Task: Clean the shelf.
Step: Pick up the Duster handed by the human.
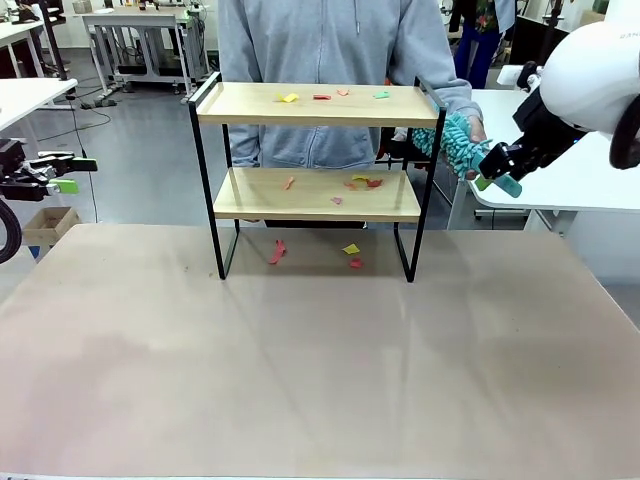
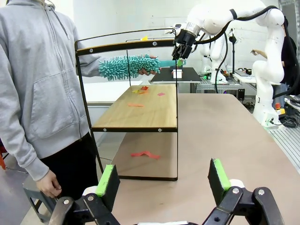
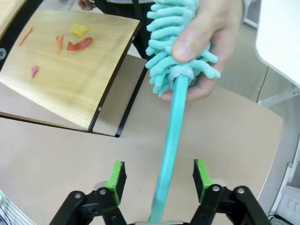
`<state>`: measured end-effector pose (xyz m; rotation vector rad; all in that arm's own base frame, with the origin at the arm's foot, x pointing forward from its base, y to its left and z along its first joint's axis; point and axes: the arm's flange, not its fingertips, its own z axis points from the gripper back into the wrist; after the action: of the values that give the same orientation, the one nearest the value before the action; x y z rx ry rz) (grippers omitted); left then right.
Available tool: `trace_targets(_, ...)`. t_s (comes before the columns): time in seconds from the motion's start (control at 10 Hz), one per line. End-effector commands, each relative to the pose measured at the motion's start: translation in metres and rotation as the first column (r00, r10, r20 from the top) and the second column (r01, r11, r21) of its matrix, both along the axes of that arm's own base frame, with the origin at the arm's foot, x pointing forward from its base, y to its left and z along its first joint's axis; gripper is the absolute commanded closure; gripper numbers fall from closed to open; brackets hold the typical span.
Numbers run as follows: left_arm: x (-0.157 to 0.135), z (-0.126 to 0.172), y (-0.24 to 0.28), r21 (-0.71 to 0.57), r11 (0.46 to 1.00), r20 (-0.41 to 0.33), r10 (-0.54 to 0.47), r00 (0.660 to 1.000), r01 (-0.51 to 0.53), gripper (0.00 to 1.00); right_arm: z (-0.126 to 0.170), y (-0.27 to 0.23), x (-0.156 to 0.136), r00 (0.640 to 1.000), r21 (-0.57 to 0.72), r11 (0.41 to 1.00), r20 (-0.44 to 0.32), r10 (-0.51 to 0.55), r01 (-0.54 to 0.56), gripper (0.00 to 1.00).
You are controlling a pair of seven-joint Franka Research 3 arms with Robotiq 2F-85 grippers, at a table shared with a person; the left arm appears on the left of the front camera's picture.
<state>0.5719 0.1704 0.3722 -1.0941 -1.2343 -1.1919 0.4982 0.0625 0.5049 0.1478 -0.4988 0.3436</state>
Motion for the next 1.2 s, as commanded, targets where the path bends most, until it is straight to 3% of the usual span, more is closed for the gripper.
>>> trace_targets(0.0,0.000,0.003,0.001,0.000,1.000,0.007,0.000,1.000,0.000,0.00,0.002,0.000,0.005,0.999,0.004,0.999,0.006,-0.036,0.036,0.65)
trace_targets(0.1,0.000,0.003,0.001,0.000,1.000,0.007,0.000,1.000,0.000,0.00,0.002,-0.001,0.005,0.999,0.004,0.999,0.004,-0.038,0.038,1.00)
trace_targets(0.5,0.000,0.003,0.001,0.000,1.000,0.007,0.000,1.000,0.000,0.00,0.009,-0.002,-0.001,0.997,-0.019,0.997,0.015,-0.080,0.080,1.00)
trace_targets(1.1,0.000,0.003,0.001,0.000,1.000,0.007,0.000,1.000,0.000,0.00,0.013,-0.005,-0.004,0.973,-0.043,0.972,-0.013,-0.232,0.232,1.00)
